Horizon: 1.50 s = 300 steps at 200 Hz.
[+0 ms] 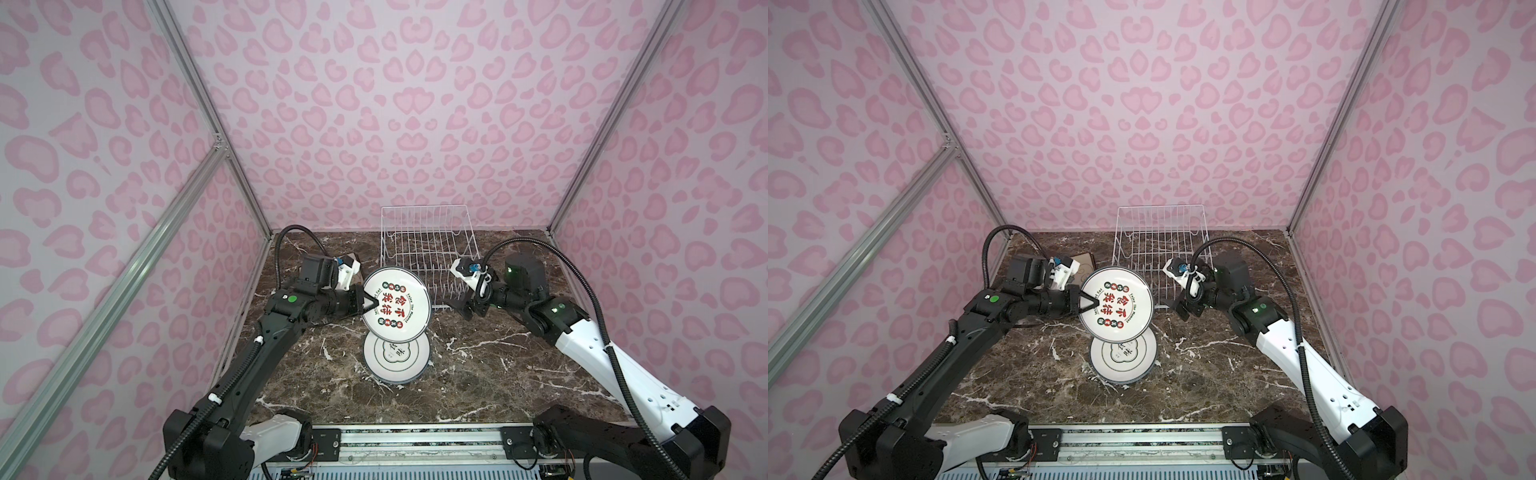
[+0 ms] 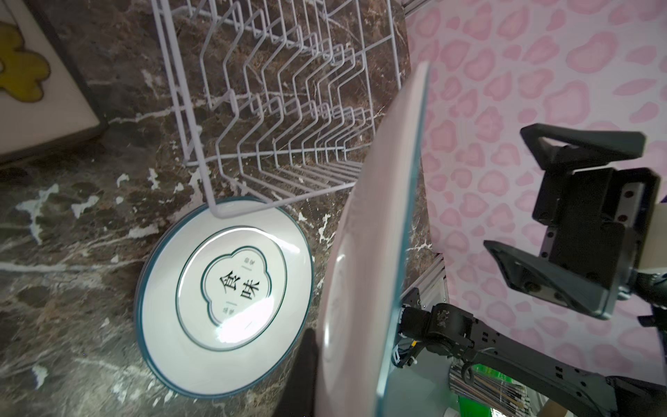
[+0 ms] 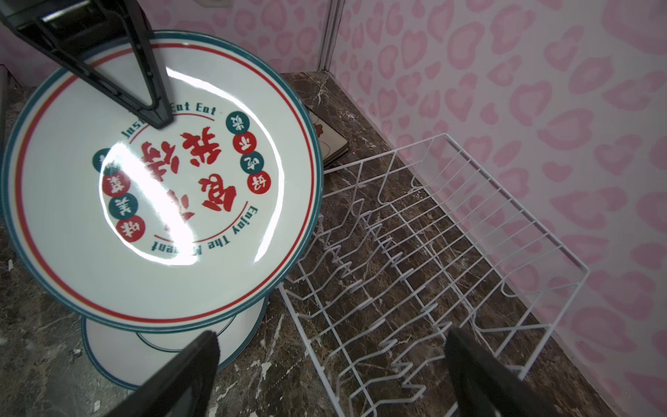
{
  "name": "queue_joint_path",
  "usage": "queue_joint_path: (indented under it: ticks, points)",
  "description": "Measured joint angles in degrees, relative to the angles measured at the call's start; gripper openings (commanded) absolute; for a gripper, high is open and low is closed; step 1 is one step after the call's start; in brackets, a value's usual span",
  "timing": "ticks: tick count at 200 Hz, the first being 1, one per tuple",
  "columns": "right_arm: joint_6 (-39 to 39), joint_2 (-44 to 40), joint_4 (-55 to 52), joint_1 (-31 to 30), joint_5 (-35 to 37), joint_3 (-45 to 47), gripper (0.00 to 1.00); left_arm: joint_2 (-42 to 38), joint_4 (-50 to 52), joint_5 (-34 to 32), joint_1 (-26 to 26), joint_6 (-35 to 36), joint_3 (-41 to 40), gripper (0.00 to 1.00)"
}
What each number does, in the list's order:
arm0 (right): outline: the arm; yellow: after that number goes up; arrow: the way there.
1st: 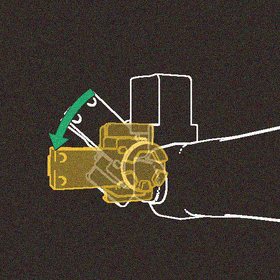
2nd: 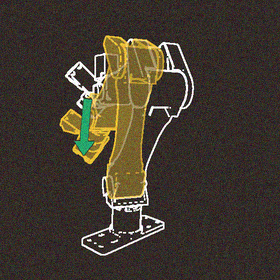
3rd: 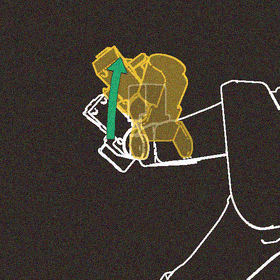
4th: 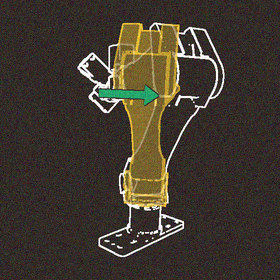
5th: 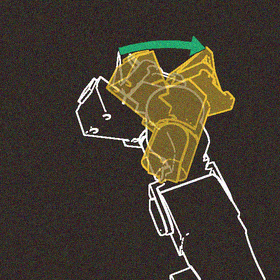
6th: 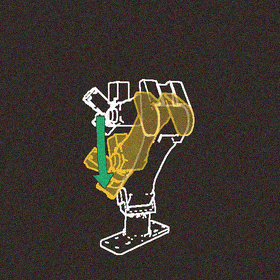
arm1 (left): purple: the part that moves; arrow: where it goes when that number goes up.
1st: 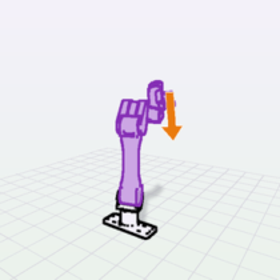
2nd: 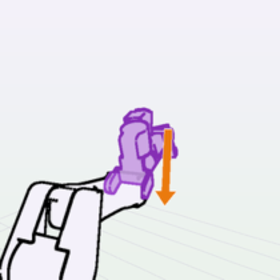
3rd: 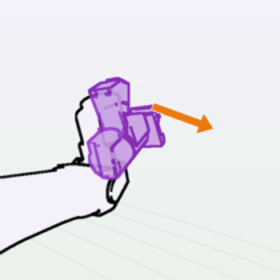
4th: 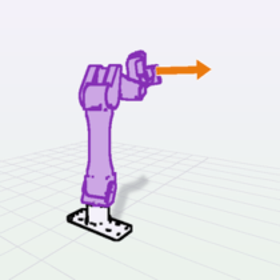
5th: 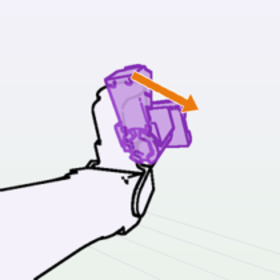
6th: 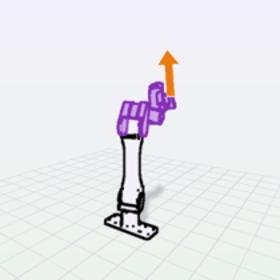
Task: Unload the plates from the dish rack
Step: Place the plate among the plates.
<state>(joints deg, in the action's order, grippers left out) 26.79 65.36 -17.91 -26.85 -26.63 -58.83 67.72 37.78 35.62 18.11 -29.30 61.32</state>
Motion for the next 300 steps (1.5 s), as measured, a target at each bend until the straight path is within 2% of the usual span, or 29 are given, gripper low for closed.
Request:
queue_joint_path:
  ticks: [60, 94, 158, 198, 228, 271, 296, 300]
  points:
    - [1.2, 0.5, -0.4, -1.3, 1.1, 0.1, 0.99, -4.9, 8.0, -1.7, 0.0, 2.9, -7.5, 0.04]
    - [1.0, 1.3, -0.4, -2.4, 2.2, 0.1, 1.0, -5.5, 8.8, -2.0, 0.0, 3.5, -11.6, 0.04]
    - [1.0, 2.2, -0.3, -3.7, 4.2, -0.9, 1.0, -3.3, -0.9, 0.9, 0.0, -2.0, -21.8, 0.04]
    - [1.0, 2.4, -0.2, -4.2, 5.1, -0.8, 1.0, 0.9, -9.0, 2.2, 0.4, -6.0, -23.3, 0.04]
    - [1.0, 2.7, -0.1, -4.4, 5.7, -0.8, 1.0, 3.0, -11.0, 1.5, 0.8, -6.7, -23.3, 0.05]
    - [1.0, 3.4, 0.0, -4.4, 6.3, -0.8, 0.99, 5.6, -12.2, 0.7, 1.0, -7.3, -22.9, 0.16]
    - [1.0, 3.4, 0.1, -4.4, 6.4, -0.8, 1.0, 7.1, -11.9, 0.2, 1.1, -7.5, -22.0, 0.35]
    - [1.0, 3.4, 0.1, -4.4, 6.5, -0.8, 1.0, 7.3, -11.6, 0.0, 1.1, -7.5, -21.6, 0.42]
